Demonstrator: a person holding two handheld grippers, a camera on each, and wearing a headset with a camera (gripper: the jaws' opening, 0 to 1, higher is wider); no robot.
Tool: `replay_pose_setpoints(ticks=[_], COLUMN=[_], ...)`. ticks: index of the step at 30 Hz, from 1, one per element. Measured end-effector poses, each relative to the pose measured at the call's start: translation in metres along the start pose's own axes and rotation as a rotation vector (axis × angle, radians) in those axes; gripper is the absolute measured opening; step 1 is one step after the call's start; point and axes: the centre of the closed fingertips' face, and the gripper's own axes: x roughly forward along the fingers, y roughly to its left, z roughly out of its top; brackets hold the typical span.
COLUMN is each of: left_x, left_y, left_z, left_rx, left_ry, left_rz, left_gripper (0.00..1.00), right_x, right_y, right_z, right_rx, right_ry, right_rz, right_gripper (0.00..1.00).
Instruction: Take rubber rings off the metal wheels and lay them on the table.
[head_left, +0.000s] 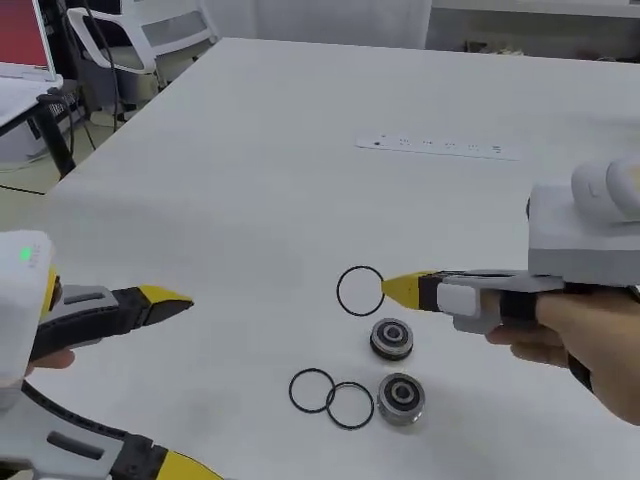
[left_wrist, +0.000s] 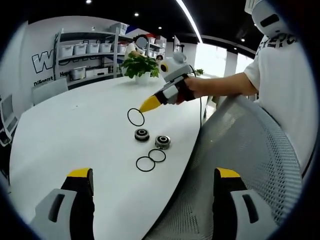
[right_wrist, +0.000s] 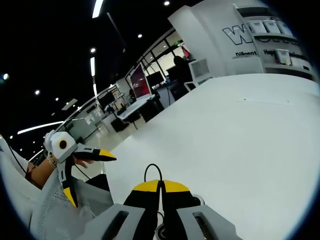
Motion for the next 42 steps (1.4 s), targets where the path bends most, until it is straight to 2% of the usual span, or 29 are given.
replay_pose_setpoints(ticks=[10,18,28,36,42], left_x=[0.009,0.013,0.013,0.013,0.014], left_y=[-0.009,-0.014,-0.007,-0.003,-0.002], left_z=[-0.002,-0.002,0.001,-0.002,-0.001], left_rx=[0.003,0.006,-0.01,-0.023,-0.039], left_ry=[0.002,0.0,-0.031,-0.034,-0.045], left_rz=[-0.008,-0.02,0.021,0.029,0.032], left_gripper=[0.99,0.99,0.99,0.97,0.95], right_x=[0.009,0.018,0.029,0.037,0.042], right_y=[0.013,0.02,0.019,0.016,0.013], right_z=[-0.011,-0.027,-0.052,-0.066,-0.073], right_rx=[-0.034,-0.083,-0.137,-0.189,-0.2], right_ry=[0.046,0.111,0.187,0.224,0.241], right_rz=[0.029,0.05,0.047,0.027,0.016], right_gripper=[0.0,0.0,0.0,0.0,0.0])
